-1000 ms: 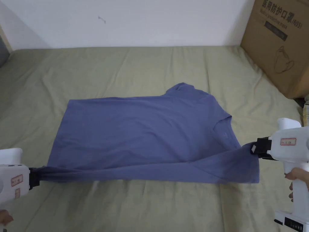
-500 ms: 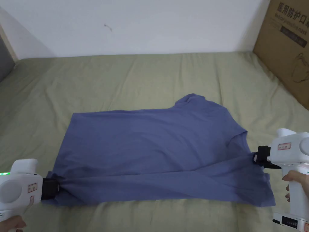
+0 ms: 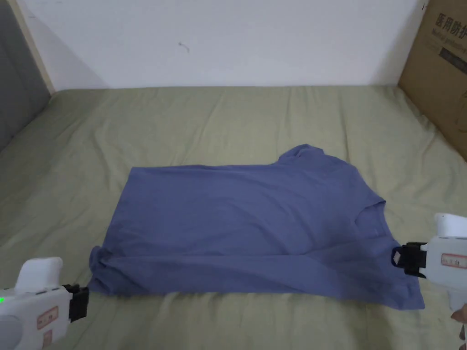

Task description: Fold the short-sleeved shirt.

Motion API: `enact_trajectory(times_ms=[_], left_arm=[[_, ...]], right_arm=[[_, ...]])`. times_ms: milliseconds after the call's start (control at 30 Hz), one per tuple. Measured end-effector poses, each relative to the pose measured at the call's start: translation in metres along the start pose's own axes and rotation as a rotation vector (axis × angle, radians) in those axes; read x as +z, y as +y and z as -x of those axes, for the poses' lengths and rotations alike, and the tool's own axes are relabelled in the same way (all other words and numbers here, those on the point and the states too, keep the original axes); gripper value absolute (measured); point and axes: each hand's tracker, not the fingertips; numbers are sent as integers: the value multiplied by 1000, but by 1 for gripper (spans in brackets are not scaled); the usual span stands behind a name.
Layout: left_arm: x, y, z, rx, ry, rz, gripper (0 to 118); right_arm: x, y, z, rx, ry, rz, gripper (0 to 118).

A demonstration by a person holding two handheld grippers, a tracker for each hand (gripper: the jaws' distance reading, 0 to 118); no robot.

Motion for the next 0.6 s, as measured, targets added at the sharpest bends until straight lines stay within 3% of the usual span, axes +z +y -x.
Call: enact_trajectory(times_ms=[133, 267, 333, 400, 433, 500, 533, 600], left_arm=[[-1, -25, -6, -25, -12, 52, 0], [-7, -23, -1, -8, 17, 49, 3], [-12, -12, 4, 11, 20, 48, 30], [-25, 2, 12, 29, 15, 66, 37], [-31, 7, 15, 31, 21, 67, 59], [-48, 18, 19, 47, 44, 74, 79], [-54, 22, 22, 53, 51, 78, 88], [-69, 29, 28, 78, 49, 88, 87]], right_arm=[[-7, -33, 23, 78, -42, 36, 0], [-22, -48, 35, 34, 5, 80, 1], [-21, -51, 45, 43, -7, 81, 1], [-23, -50, 51, 59, -8, 89, 1], [-28, -50, 51, 61, -2, 90, 0], [-29, -51, 53, 65, 5, 98, 1], [-30, -52, 55, 71, 7, 100, 0], [-30, -53, 56, 82, 1, 110, 0]])
